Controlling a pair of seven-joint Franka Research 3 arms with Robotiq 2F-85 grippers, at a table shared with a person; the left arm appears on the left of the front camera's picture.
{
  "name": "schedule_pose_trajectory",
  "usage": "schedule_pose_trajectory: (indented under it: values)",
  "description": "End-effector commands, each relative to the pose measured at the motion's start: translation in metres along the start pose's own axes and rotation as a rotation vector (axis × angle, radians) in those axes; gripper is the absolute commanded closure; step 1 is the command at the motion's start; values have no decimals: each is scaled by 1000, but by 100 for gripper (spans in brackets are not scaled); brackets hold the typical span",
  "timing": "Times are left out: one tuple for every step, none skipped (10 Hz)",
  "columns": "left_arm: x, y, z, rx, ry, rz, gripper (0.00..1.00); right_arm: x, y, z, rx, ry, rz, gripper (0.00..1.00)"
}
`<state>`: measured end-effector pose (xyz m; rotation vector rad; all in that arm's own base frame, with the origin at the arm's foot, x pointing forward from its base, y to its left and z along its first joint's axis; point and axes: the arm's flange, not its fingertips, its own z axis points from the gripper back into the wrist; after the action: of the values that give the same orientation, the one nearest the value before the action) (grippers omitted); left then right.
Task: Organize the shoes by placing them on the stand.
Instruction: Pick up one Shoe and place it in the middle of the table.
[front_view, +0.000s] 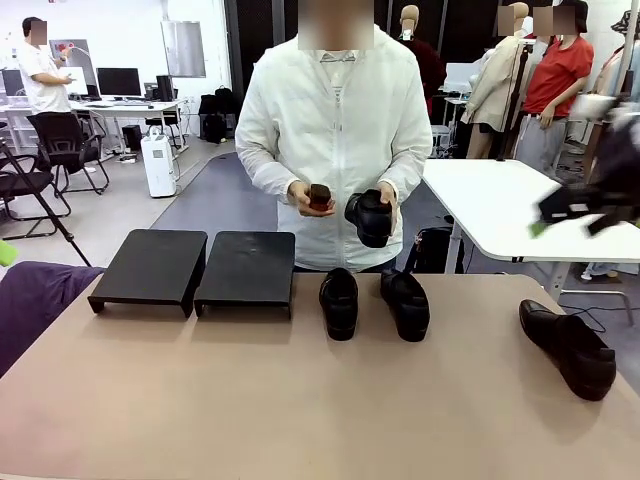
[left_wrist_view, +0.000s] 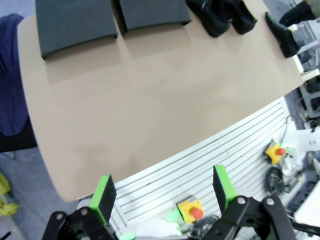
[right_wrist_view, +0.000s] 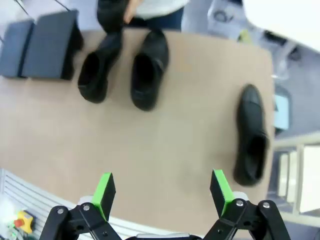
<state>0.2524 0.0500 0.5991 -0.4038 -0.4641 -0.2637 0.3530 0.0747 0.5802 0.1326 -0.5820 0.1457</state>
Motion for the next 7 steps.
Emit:
schedule_pose_trajectory:
  values:
    - [-1, 1, 2, -15, 0, -6, 0, 32, 39, -39, -91, -33, -26, 0]
    - [-1, 1, 2, -15, 0, -6, 0, 34, 53, -50, -53, -2, 5, 0]
    - [-1, 1, 2, -15, 0, -6, 0, 35, 49, -53, -54, 4, -10, 0]
    - [-1, 1, 2, -15, 0, -6, 0, 35, 29, -50, -61, 31, -48, 0]
    - [-1, 1, 2, -15, 0, -6, 0, 30, -8, -35, -54, 61, -89, 0]
    - [-1, 1, 2, -15, 0, -6, 0, 19, -45, -12, -21, 118, -113, 0]
    - [-1, 1, 2, -15, 0, -6, 0, 0, -82, 11, -8, 183, -109, 0]
